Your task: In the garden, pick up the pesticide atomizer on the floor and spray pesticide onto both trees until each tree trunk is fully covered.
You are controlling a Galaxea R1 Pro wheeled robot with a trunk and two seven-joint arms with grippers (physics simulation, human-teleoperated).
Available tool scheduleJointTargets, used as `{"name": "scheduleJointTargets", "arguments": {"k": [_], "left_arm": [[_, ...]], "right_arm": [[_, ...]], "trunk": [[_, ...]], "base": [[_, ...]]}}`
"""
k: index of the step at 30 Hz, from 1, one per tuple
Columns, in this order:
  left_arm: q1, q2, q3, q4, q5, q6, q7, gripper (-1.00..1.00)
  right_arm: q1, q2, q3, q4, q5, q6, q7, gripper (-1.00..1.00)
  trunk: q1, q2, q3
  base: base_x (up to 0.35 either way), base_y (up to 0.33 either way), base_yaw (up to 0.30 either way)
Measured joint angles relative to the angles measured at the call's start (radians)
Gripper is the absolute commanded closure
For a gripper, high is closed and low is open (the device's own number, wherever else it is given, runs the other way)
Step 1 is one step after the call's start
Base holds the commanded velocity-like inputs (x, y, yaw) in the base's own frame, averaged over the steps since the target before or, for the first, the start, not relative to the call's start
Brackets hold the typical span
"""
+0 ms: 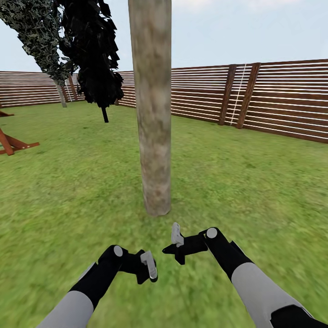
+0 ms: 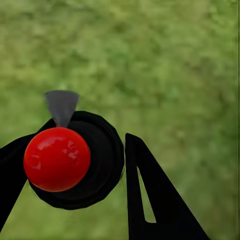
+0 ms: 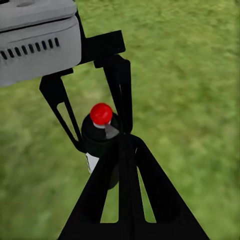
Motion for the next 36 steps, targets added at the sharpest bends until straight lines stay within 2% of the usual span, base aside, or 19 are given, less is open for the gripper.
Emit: {"name": "scheduleJointTargets", "arguments": {"k": [4,12,17,25,30,36], "left_arm": [[-0.001,0.000,0.001,0.005,0.037,-0.001,-0.004,1.00],[-0.008,-0.002,0.003,0.007,0.045,-0.001,-0.006,1.00],[-0.008,-0.012,0.001,0.009,0.098,-0.003,-0.006,1.00],[-0.008,-0.014,0.003,0.009,0.102,-0.001,-0.006,1.00],[-0.008,-0.014,0.002,0.009,0.149,-0.003,-0.006,1.00],[-0.008,-0.014,0.003,0.009,0.157,-0.004,-0.006,1.00]], "right_arm": [[0.000,0.000,0.000,0.000,0.000,0.000,0.000,1.00],[0.000,0.000,0.000,0.000,0.000,0.000,0.000,1.00],[0.000,0.001,0.000,-0.001,-0.001,0.000,0.000,1.00],[0.000,0.002,0.001,-0.002,-0.002,0.000,0.000,1.00],[0.000,0.002,0.001,-0.002,-0.002,0.000,0.000,1.00],[0.000,0.002,0.001,-0.003,-0.002,0.000,0.000,1.00]], "trunk": [[0.000,0.000,0.000],[0.000,0.000,0.000],[0.000,0.000,0.000],[0.000,0.000,0.000],[0.000,0.000,0.000],[0.000,0.000,0.000]], "base": [[0.000,0.000,0.000],[0.000,0.000,0.000],[0.000,0.000,0.000],[0.000,0.000,0.000],[0.000,0.000,0.000],[0.000,0.000,0.000]]}}
